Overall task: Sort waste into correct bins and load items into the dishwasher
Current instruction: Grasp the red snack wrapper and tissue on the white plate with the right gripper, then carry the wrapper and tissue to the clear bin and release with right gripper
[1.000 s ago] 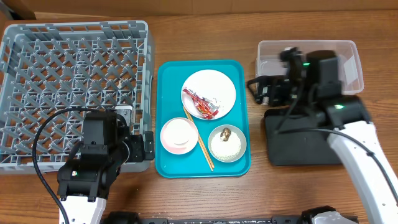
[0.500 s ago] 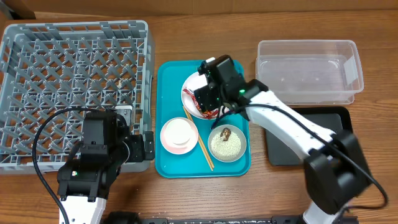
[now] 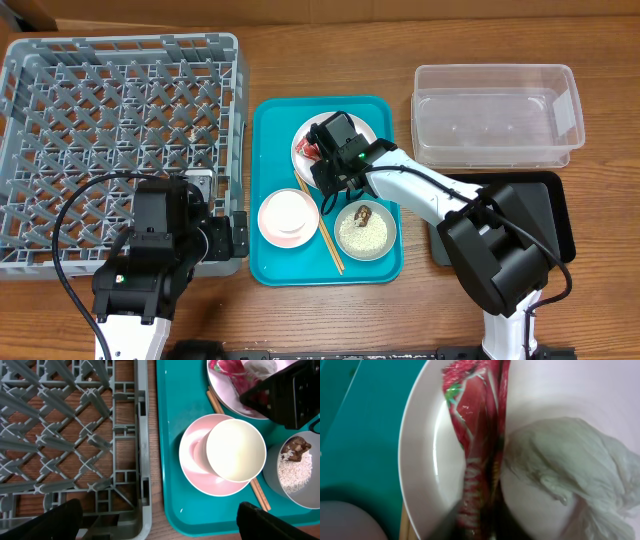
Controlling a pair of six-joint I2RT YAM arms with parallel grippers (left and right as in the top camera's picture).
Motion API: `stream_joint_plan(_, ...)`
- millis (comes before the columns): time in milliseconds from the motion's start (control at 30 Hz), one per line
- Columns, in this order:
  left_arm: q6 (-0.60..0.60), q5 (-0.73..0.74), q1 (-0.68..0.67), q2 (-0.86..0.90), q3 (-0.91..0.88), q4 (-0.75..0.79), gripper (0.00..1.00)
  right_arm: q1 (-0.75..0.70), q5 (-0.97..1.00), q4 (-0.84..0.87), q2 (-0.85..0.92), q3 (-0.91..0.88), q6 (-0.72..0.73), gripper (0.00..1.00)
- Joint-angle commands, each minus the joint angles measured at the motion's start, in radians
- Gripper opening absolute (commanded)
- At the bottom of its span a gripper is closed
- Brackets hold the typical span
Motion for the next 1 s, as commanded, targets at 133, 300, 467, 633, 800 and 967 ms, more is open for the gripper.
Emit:
stream_joint_plan(133, -0.010, 0.015, -0.006, -0.002, 0.024, 0.004, 1.00, -0.019, 0.005, -0.056, -0.137, 0.089, 0.061, 0.04)
stream_joint_plan(300, -0.010, 0.015, -0.006, -0.002, 0.024, 0.005, 1.00, -0.155, 0.063, -0.090, -0.295, 0.119, 0.172, 0.04)
stream_joint_plan(467, -0.010, 0.015, -0.006, -0.002, 0.024, 0.005, 1.00, -0.330, 0.190, -0.204, -0.294, 0.116, 0.352, 0.04)
stream_joint_plan(633, -0.010, 0.015, -0.006, -0.002, 0.024, 0.005, 1.00, -0.459, 0.199, -0.205, -0.239, 0.116, 0.374, 0.32)
stream_joint_plan(800, -0.010, 0.015, -0.006, -0.002, 0.024, 0.005, 1.00, -0.469, 0.082, -0.133, -0.248, 0.128, 0.333, 0.70)
stream_joint_plan(967, -0.010, 0.014, -0.006, -0.002, 0.024, 0.005, 1.00, -0.358, -0.196, -0.113, -0.245, 0.130, 0.135, 0.70)
